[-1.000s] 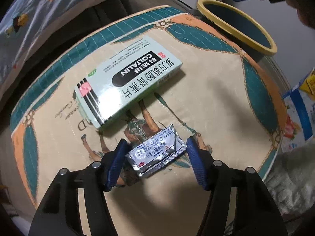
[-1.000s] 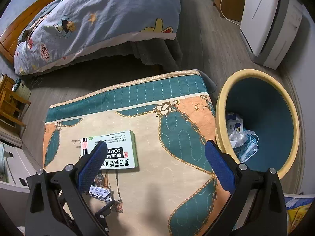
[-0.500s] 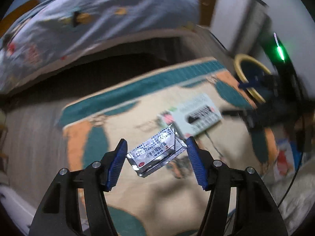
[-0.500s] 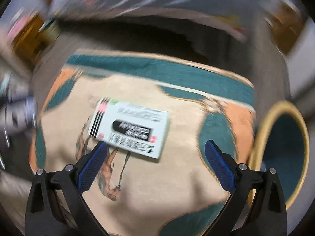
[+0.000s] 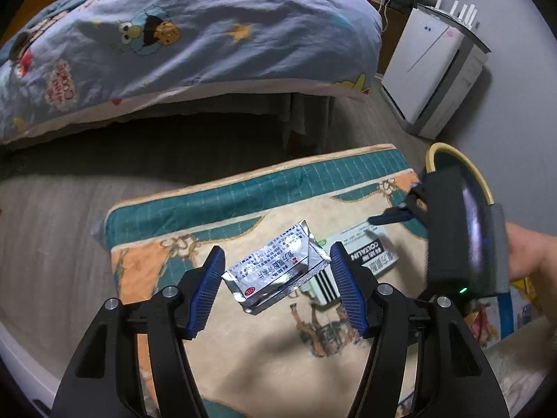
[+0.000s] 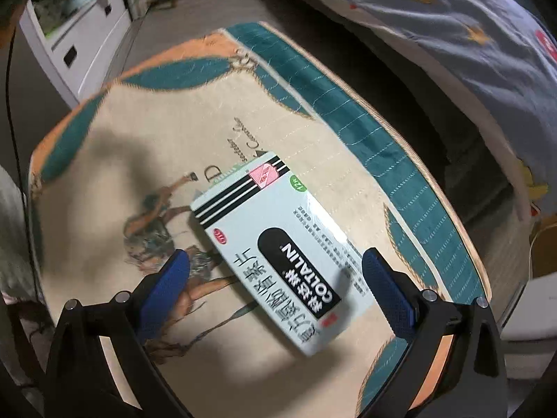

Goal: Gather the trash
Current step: 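Grasp the small foil blister pack with the left tool while the right tool grasps the COLTALIN box, then carry the foil pack and COLTALIN box over the bin and open both tools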

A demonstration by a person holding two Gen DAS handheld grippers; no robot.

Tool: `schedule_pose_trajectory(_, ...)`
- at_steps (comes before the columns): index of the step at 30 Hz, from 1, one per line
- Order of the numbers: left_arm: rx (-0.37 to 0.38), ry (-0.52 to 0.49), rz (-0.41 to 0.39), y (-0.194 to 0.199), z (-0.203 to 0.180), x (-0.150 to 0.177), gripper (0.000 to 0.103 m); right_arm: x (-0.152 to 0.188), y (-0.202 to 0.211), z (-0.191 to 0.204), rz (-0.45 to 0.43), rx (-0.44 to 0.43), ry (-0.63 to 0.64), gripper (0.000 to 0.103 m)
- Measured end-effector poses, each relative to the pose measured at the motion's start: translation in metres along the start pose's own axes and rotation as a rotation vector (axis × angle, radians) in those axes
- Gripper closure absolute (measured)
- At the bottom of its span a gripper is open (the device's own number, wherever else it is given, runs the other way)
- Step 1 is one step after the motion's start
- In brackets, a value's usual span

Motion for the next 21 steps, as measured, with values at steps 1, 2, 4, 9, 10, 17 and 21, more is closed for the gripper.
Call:
schedule_pose_trajectory(1, 0.005, 0.0, 0.003, -0.002, 0.0, -0.001, 0.04, 0.0, -0.003, -0.002, 0.004, -0.003, 0.004, 0.006)
schedule_pose_trajectory(2, 0.006, 0.0, 0.005, -0.004, 0.001, -0.002, 0.04, -0.001, -0.006, -0.002, 0.01, -0.003, 0.008, 0.006)
schedule_pose_trajectory(4, 0.006, 0.008, 0.013, -0.009, 0.005, -0.002, 0.04, -0.002, -0.013, -0.003, 0.008, 0.005, 0.017, 0.006)
schedule_pose_trajectory(9, 0.009, 0.041, 0.026, -0.017, 0.016, -0.001, 0.04, -0.016, -0.021, -0.009, -0.013, 0.008, -0.014, 0.006)
schedule_pose_trajectory(10, 0.01, 0.044, 0.026, -0.017, 0.017, -0.002, 0.04, -0.016, -0.021, -0.009, -0.013, 0.008, -0.016, 0.006)
schedule_pose_trajectory(17, 0.019, 0.047, 0.018, -0.019, 0.018, -0.004, 0.04, -0.018, -0.04, -0.015, 0.052, -0.053, -0.154, 0.006)
schedule_pose_trajectory(21, 0.019, 0.051, 0.014, -0.018, 0.017, -0.005, 0.04, -0.022, -0.042, -0.018, 0.05, -0.045, -0.211, 0.005)
Point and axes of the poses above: each gripper's, at about its wrist camera, not at the fingertips, and y roughly against the way its jaws point, z to its left, x to its underside, the point moved 10 cm from there along -y, roughly the way its jaws point, and after that the axes turned 12 degrees about -y, right-handed, at the moved point
